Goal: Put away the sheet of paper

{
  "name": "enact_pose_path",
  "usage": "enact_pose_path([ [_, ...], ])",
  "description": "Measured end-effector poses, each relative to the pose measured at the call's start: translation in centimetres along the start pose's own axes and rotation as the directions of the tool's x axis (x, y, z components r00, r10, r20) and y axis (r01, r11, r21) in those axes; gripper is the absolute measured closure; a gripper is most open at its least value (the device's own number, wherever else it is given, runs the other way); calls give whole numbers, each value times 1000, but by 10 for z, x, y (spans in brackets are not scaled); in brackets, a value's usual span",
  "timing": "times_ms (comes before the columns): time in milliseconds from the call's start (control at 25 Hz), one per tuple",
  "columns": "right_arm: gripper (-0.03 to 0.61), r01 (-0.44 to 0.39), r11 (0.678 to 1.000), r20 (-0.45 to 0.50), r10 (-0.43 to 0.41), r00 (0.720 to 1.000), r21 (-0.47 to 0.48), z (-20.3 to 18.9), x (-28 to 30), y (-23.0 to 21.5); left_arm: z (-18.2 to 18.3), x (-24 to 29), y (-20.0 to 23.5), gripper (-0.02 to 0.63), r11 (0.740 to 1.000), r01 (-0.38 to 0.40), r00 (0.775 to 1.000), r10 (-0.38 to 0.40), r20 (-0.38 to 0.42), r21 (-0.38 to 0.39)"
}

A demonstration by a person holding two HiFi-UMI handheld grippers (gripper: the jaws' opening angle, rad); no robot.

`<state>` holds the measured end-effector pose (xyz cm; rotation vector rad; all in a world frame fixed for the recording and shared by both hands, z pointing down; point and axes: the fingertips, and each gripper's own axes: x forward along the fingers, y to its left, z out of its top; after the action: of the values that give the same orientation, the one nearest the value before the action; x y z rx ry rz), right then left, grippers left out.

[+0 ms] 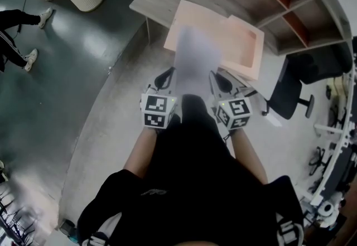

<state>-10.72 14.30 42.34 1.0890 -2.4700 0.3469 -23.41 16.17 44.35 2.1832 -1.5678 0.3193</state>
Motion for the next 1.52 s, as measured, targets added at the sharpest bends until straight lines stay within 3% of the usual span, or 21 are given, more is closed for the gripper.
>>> enact_pose_path([
  [400,560,-72,994,-4,73,997,80,-3,47,-25,5,42,22,568,999,-19,996,22,-86,37],
  [680,560,-91,979,-25,98,995,183,-6,85,-80,17,94,31,568,1000,-24,991,22,-128,-13],
  [1080,560,-187,935,-38,207,978,301,-18,132,-130,19,157,39,568,995,-80,970,64,-236,-59],
  [1280,560,-215,937,-53,238,970,274,-23,152,-159,23,188,35,568,993,-117,958,105,-267,-26],
  [1520,560,-274,918,-51,300,953,286,-31,172,-184,40,217,30,569,988,-157,952,151,-266,-2],
])
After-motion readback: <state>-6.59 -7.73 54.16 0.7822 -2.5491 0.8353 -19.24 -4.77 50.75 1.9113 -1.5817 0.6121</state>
